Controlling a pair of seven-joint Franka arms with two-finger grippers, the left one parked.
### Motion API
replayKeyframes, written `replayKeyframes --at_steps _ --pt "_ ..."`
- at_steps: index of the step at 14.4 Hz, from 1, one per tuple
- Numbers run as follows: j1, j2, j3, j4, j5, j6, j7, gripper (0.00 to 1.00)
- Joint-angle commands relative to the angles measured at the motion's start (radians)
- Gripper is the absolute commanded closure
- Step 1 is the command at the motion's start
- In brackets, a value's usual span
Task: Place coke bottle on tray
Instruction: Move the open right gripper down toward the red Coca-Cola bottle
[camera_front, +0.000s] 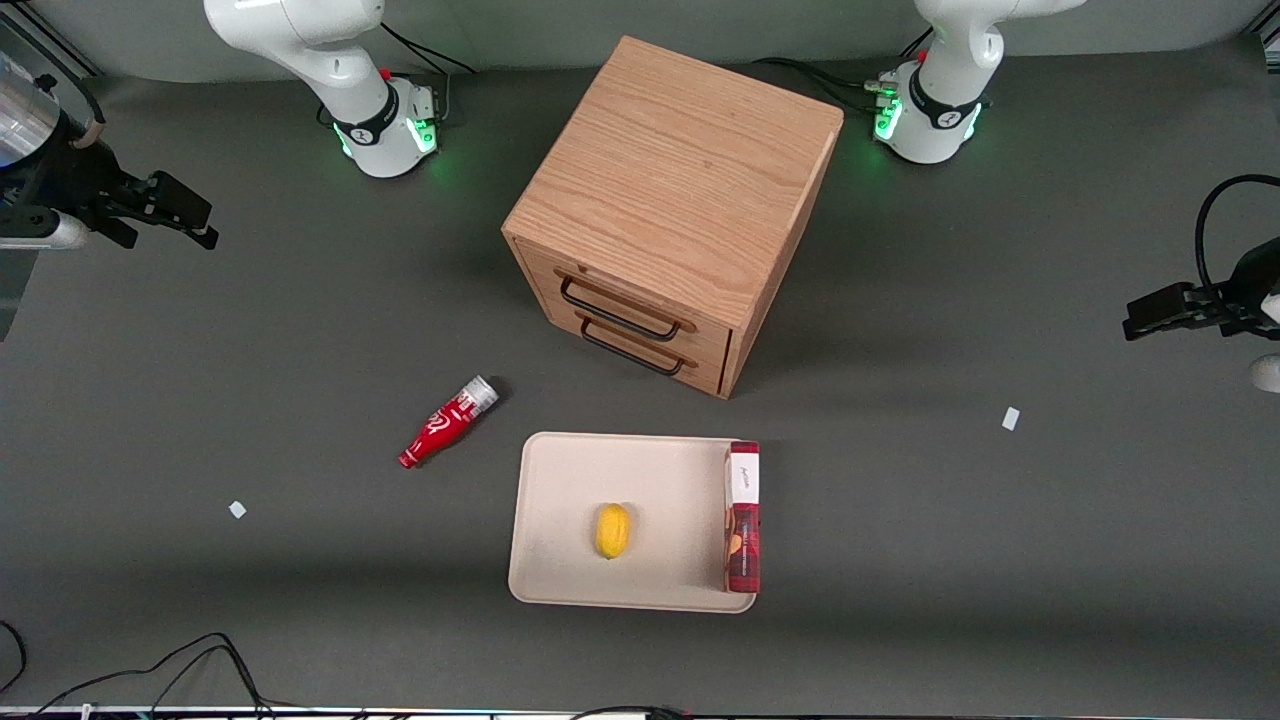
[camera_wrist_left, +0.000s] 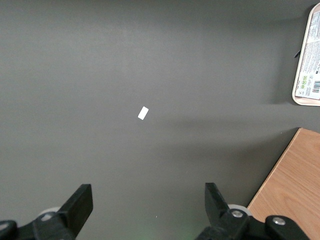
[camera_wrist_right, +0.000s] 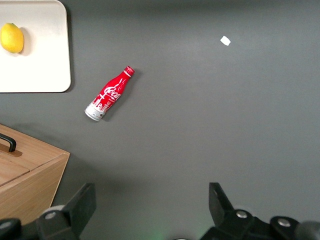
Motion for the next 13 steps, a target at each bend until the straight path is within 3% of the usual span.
replayKeyframes --at_steps 1,6,10,13 --pt "0.005 0.015 0.001 0.028 -0.009 -0.019 -0.009 0.0" --pt "0.014 0.075 0.016 0.057 0.0 -0.01 0.062 0.0" --pt "0.019 0.206 0.1 0.112 0.025 0.034 0.332 0.0" --pt "0.019 0.294 0.156 0.099 0.023 0.15 0.509 0.0"
